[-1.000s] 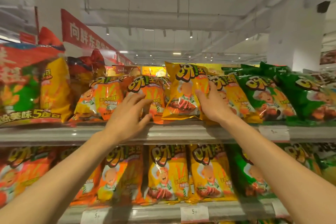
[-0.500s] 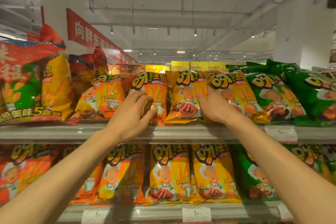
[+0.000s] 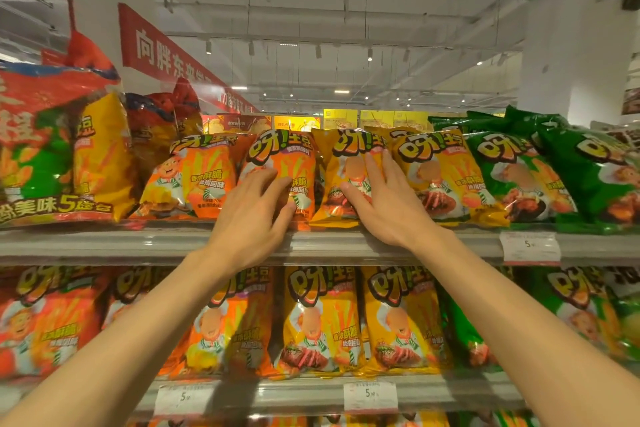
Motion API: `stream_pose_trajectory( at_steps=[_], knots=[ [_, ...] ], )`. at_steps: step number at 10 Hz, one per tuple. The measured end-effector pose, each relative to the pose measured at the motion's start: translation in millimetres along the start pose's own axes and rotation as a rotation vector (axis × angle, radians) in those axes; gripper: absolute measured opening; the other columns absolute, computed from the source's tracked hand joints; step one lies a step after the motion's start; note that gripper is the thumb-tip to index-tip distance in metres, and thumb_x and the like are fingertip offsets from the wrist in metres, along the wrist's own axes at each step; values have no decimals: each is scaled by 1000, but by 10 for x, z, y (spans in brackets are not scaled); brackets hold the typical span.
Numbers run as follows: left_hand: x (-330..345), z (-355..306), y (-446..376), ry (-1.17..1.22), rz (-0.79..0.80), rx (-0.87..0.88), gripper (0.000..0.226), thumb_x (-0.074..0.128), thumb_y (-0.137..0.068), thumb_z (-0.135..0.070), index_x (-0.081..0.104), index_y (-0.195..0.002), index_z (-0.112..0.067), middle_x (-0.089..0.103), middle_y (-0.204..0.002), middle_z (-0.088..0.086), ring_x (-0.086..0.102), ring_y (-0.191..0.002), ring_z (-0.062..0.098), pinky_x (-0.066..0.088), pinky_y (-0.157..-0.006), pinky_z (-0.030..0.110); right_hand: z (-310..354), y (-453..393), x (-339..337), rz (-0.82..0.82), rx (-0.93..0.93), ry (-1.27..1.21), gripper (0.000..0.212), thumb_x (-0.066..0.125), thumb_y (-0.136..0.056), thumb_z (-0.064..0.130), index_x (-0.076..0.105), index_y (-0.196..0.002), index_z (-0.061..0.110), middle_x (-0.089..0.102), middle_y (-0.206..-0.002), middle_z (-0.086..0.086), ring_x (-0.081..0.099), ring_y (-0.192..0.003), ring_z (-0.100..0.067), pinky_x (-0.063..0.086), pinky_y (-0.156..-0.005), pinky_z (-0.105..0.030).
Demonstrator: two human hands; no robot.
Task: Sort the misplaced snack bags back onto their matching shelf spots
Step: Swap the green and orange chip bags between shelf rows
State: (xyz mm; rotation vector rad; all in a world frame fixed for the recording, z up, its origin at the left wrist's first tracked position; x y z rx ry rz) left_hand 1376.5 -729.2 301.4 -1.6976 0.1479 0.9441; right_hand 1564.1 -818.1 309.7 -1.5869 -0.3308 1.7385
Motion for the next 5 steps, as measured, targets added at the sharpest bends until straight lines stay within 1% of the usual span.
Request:
stream_pose_trajectory(
  at_steps=[1, 2, 3, 4, 5],
  knots=[
    [-1, 8, 1, 42, 11, -23, 56, 41, -99, -46, 52, -145, -16, 47, -152, 11, 38, -144, 29, 37, -112, 47, -20, 13, -41, 1, 30, 14, 85, 23, -96, 73, 3, -162, 23, -9, -169, -11, -5, -157, -29, 8, -127, -49],
    [-63, 23, 21, 109, 8, -32, 52, 48, -102, -43, 51, -146, -17, 44, -155, 9, 34, -147, 26, 32, -116, 45, 18, 101, -147, -28, 42, -54, 85, 26, -95, 74, 5, -162, 25, -7, -170, -8, -2, -157, -26, 10, -126, -48],
    [-150, 49, 108, 153, -20, -40, 53, 52, -102, -44, 49, -147, -18, 42, -157, 4, 32, -147, 22, 31, -118, 42, 102, 277, -288, -94, 34, -92, 82, 32, -97, 70, 8, -162, 26, -2, -170, -4, 2, -157, -21, 14, -126, -46],
    [-266, 98, 223, 263, -67, -65, 53, 54, -100, -46, 49, -146, -20, 43, -155, -1, 33, -146, 17, 31, -117, 37, 170, 458, -404, -155, 42, -118, 78, 35, -98, 68, 15, -161, 26, 5, -170, -2, 7, -156, -20, 18, -125, -49],
    [-399, 104, 460, 361, -129, -56, 49, 56, -99, -44, 49, -143, -24, 48, -146, -6, 38, -140, 11, 31, -108, 25, 251, 730, -465, -233, 31, -125, 72, 40, -99, 62, 23, -158, 26, 18, -167, -1, 16, -154, -20, 22, -124, -45]
  ],
)
Point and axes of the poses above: each hand's wrist, its own y-axis away from the middle knuckle, its own x-axis out of the palm, z = x × y, the point moved 10 cm from there along -y, towards the middle knuckle
